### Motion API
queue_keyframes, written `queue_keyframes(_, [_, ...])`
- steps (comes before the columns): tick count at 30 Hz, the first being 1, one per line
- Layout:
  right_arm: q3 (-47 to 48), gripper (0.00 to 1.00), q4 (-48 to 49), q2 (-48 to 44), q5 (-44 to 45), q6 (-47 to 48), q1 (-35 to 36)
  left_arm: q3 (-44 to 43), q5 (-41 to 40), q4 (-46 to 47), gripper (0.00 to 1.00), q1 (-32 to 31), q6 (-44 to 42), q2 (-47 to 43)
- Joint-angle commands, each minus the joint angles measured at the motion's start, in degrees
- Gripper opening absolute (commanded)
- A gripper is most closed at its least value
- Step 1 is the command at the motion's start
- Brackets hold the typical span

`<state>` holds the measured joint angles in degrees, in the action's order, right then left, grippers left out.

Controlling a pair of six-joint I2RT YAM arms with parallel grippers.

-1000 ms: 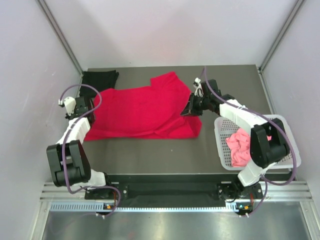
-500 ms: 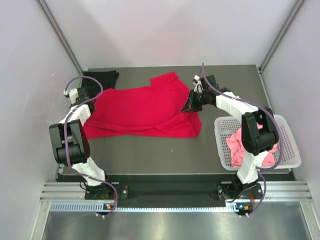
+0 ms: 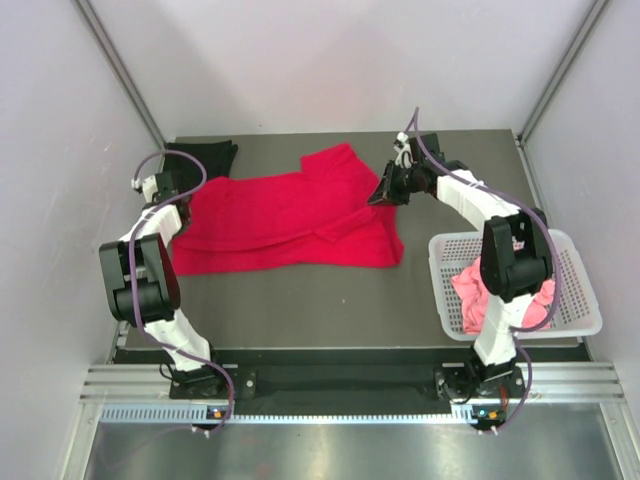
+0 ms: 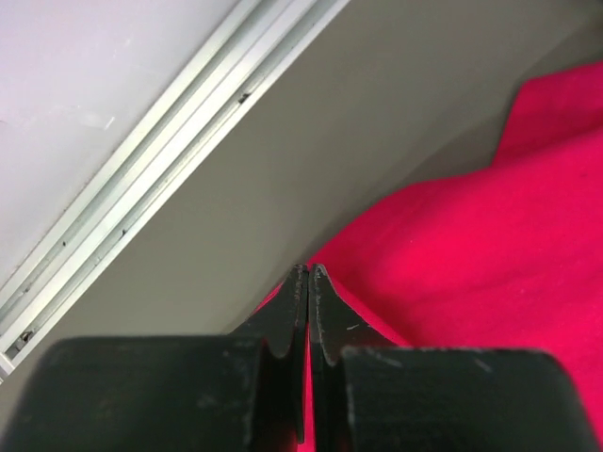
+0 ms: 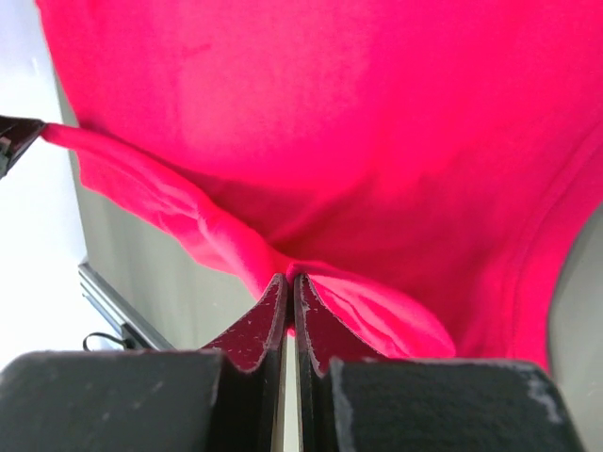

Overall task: Fold and stack the t-shirts
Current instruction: Fold the tshirt

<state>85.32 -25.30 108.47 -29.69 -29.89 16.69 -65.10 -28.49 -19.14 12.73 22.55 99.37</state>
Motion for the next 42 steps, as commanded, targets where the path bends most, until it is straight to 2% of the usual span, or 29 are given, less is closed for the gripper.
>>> queue_keyframes(1, [3.6,0.0,0.2,2.4,-0.2,1.2,-0.7,-1.5,1.1,-1.3,0.0,0.2,0.1,0.6])
queue_keyframes(12, [9.4,0.0,-2.2,7.2,1.6,1.9,-2.2,-1.5,2.6,-1.7,0.0,0.2,-0.9,1.4])
queue_keyframes(33, [5.3,0.01,-0.9,5.3,-1.6,1.0,-2.7,-3.4,3.9,-2.8,0.0,0.3,-1.7,1.8])
queue_keyframes(38, [0.4,0.0,-1.0,0.3,-3.9,-0.9,-1.6,-2.6,3.7,-2.8,0.0,0.2,-1.8,0.6])
queue_keyframes(42, [-7.7,0.0,-2.0,-9.6,-3.4,-0.8,-0.5,-1.9,3.7,-3.4,0.0,0.3,-2.8,-1.5])
